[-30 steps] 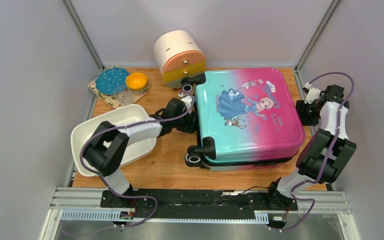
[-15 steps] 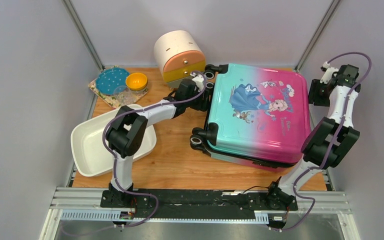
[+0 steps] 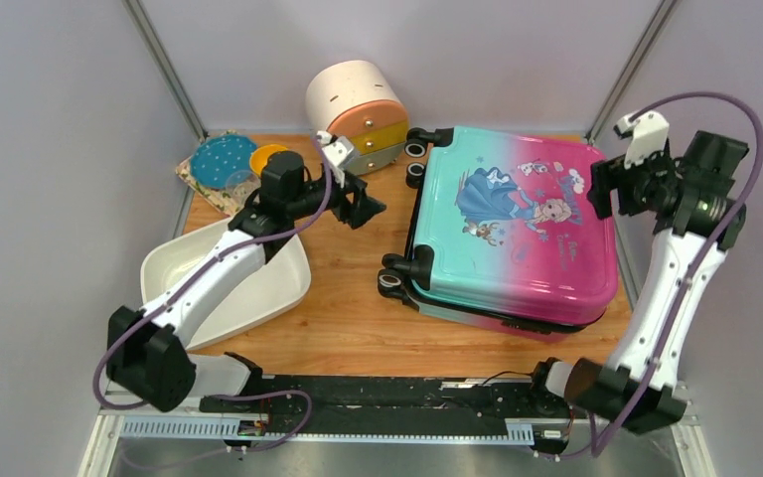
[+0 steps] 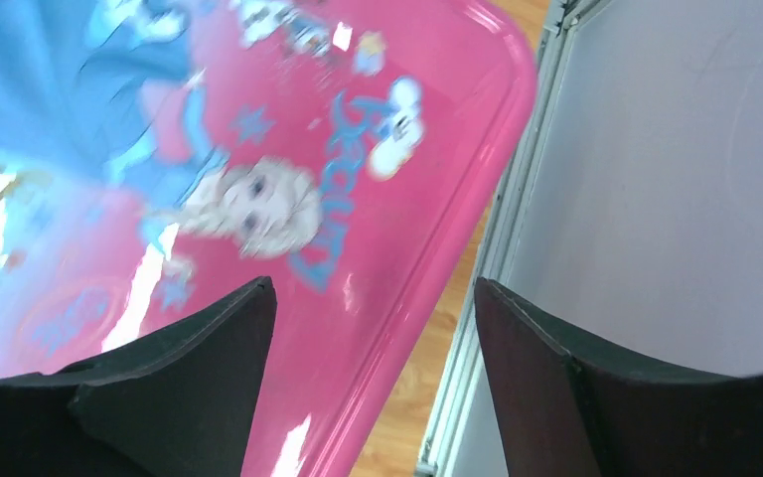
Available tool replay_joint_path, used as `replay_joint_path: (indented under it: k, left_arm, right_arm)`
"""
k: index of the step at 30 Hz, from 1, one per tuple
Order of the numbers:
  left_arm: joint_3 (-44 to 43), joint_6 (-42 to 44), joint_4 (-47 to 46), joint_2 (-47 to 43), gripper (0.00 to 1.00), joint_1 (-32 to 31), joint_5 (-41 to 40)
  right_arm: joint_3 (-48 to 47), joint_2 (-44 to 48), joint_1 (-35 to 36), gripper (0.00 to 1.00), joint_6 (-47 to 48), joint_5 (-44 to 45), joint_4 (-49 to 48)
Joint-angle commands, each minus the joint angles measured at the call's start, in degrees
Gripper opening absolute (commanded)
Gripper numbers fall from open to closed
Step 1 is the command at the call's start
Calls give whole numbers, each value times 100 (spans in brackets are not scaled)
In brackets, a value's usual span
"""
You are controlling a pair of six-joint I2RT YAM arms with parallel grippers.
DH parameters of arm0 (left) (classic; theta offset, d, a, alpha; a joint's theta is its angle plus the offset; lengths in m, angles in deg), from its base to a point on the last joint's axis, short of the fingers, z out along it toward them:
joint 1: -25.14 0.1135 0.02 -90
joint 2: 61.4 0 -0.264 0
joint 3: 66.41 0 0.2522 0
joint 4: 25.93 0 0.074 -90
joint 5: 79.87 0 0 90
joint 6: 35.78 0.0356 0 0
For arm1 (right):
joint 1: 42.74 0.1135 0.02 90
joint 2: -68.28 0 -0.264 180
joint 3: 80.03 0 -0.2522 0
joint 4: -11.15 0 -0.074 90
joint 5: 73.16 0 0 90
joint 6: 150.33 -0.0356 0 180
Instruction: Open, take out, and arrange the luggage
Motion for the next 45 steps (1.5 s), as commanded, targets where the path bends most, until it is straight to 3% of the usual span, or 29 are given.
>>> replay_joint_path:
  k: [1,4,8,12,15,21,32,40,45]
  left_arm:
    - [452,1134,1413,-646,78,-11,1325]
    - [785,1748,2231,-1024,74,-64,1738]
    - [1287,2626,2786,-1438,70,-379,1923]
    - [1552,2918,2971,-1597,65,-924,1766]
    - [1639,2885,3024,-1544,62,-1451,1591]
    - [2290,1470,1242,-1361,62,-2102,598]
    - [1438,503,-535,309,61,-2235,-642]
    - [647,335,-667,1084,61,-2182,-819]
    - [435,914,-89,691,71,-2016,235]
  right_arm:
    - [612,835,44,78,2051,-248,2268]
    - [1464,1644,35,77,3054,-176,3175]
    - [2449,2928,228,75,3644,-194,3256]
    - [3327,3798,929,73,3698,-151,3264]
    - [3610,3897,1360,71,3390,103,3256]
    - [4409,3862,1388,66,3048,701,2800]
    - [4472,2747,1380,62,1588,1493,216]
    - [3849,1586,1274,62,1237,1924,-820]
    - [3251,1225,915,62,1227,1435,-587]
